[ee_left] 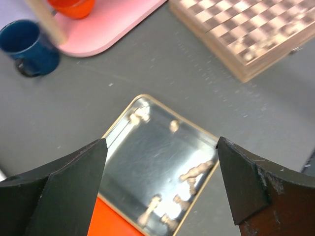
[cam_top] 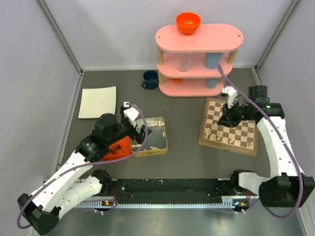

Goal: Set up the chess pieces on the board

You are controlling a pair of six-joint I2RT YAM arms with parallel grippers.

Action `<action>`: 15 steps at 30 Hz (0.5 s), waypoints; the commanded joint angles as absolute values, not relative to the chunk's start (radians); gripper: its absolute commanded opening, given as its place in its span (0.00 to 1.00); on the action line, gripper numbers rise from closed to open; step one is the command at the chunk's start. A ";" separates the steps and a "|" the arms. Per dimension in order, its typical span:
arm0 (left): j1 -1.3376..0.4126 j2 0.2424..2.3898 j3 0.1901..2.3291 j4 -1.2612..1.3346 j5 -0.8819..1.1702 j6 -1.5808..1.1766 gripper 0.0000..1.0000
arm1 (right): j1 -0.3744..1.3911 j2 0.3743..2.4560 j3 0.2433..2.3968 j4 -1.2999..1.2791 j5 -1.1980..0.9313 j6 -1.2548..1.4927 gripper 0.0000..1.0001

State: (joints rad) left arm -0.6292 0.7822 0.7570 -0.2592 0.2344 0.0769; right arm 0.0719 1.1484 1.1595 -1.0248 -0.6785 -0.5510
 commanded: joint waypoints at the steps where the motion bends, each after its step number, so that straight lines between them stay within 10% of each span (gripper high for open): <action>1: -0.626 0.778 0.703 -0.307 0.058 0.176 0.98 | -0.153 1.108 1.143 -1.114 -0.588 -0.607 0.02; 15: -0.627 0.730 0.658 -0.273 0.058 0.181 0.98 | -0.364 1.084 0.960 -0.971 -0.267 -0.505 0.03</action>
State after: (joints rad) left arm -0.6289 0.7551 0.6662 -0.3294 0.0620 0.1684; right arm -0.3447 1.1061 0.9794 -1.0542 -0.3779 -0.5453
